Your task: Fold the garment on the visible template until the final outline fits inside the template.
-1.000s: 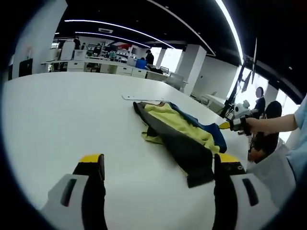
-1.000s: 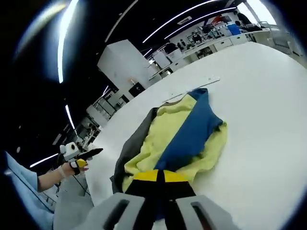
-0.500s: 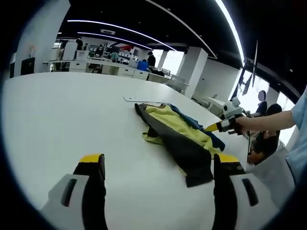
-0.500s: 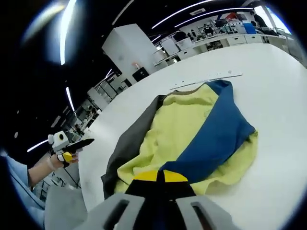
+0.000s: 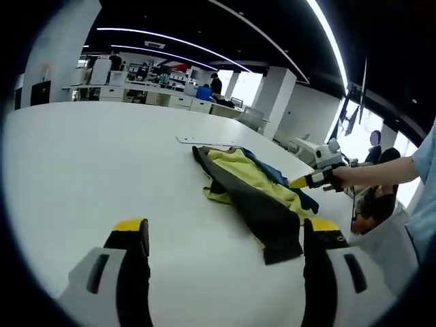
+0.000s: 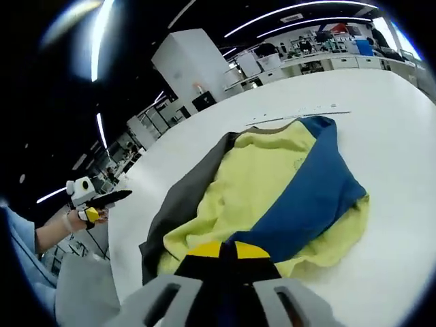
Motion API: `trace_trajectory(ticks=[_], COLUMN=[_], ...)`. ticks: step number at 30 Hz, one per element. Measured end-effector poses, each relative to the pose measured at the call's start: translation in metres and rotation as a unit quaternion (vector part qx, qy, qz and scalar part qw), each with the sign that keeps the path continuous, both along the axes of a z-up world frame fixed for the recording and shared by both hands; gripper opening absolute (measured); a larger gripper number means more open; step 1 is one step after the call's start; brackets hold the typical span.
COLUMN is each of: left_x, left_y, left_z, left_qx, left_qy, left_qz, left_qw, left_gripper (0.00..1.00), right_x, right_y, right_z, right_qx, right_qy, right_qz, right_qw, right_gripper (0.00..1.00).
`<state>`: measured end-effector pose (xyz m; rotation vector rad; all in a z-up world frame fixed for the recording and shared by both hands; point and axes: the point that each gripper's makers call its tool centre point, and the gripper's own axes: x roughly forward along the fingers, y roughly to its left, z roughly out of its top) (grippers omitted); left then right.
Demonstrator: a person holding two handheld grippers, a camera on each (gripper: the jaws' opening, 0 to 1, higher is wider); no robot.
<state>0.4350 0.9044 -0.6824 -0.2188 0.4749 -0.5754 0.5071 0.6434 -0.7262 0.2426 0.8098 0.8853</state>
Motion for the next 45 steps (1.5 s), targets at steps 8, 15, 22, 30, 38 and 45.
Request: trace_trajectory(ticks=[8,15,22,30,38,45], left_x=[0.0,0.001,0.001,0.0,0.0,0.0], left_y=[-0.003,-0.007,-0.009,-0.009,-0.009,-0.009], left_z=[-0.001,0.0,0.0,-0.001,-0.001,-0.002], left_qx=[0.0,0.002,0.002,0.0,0.001,0.003], left_qy=[0.001,0.0,0.001,0.003,0.004,0.006], left_qz=[-0.006,-0.013,-0.015,-0.014,-0.014,-0.014], left_qw=[1.0,0.9999,0.9999,0.9999,0.9999,0.9999], left_gripper=[0.93,0.93,0.93,0.93,0.93,0.92], right_x=[-0.016,-0.028,-0.034,-0.044,-0.052,-0.05], right_y=[-0.012,-0.03,-0.048,-0.066,-0.079,-0.077], right_z=[0.02,0.025,0.022,0.011,-0.013,-0.021], right_qx=[0.018,0.027,0.022,0.021,0.005,0.006], right_qy=[-0.043,-0.054,-0.049,-0.031,-0.003,0.013], right_qz=[0.022,0.016,-0.002,-0.021,-0.038,-0.048], right_qw=[0.9987,0.9981,0.9985,0.9991,0.9993,0.9988], right_gripper=[0.46,0.6,0.59,0.51,0.35,0.2])
